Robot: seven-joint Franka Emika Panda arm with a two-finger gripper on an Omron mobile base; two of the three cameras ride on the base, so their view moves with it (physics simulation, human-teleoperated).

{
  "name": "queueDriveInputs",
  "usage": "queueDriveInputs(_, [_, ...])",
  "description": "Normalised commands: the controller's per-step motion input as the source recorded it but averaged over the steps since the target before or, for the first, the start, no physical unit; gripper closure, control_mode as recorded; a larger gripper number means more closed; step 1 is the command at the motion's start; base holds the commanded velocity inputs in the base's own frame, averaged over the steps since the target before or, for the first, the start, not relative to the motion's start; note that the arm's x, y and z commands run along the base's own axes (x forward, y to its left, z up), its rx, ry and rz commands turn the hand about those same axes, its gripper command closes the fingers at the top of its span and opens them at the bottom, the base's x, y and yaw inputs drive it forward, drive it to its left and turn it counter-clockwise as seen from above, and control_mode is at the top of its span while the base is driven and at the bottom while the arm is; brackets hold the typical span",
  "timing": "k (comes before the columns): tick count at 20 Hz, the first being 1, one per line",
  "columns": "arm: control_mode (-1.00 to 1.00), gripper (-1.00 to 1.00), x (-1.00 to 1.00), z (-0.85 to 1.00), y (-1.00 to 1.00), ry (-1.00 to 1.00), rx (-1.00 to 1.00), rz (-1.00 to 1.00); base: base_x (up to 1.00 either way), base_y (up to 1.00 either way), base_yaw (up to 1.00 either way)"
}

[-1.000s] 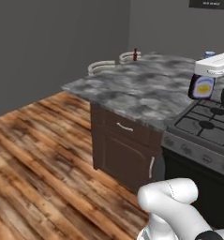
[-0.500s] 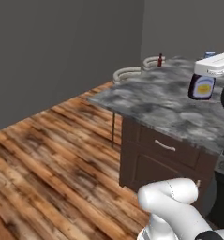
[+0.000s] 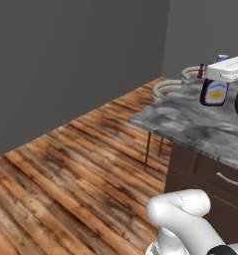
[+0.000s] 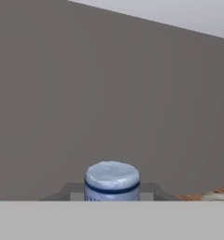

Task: The dining table condiment station is running low on condiment bottle. Refill the condiment station by opening the cabinet and taking the condiment bottle from the cabinet and placing it on the dining table.

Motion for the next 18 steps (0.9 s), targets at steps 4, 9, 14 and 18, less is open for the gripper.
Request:
queueDriveInputs(4, [1.0, 1.0, 0.0, 0.0, 0.0, 0.0, 0.0, 0.0, 1.0, 1.0, -0.03])
queueDriveInputs(9, [1.0, 1.0, 0.0, 0.0, 0.0, 0.0, 0.0, 0.0, 1.0, 1.0, -0.14])
queueDriveInputs(14, [1.0, 1.0, 0.0, 0.0, 0.0, 0.0, 0.0, 0.0, 0.99, 1.0, -0.21])
queueDriveInputs(18, [1.0, 1.0, 0.0, 0.0, 0.0, 0.0, 0.0, 0.0, 0.95, 1.0, -0.28])
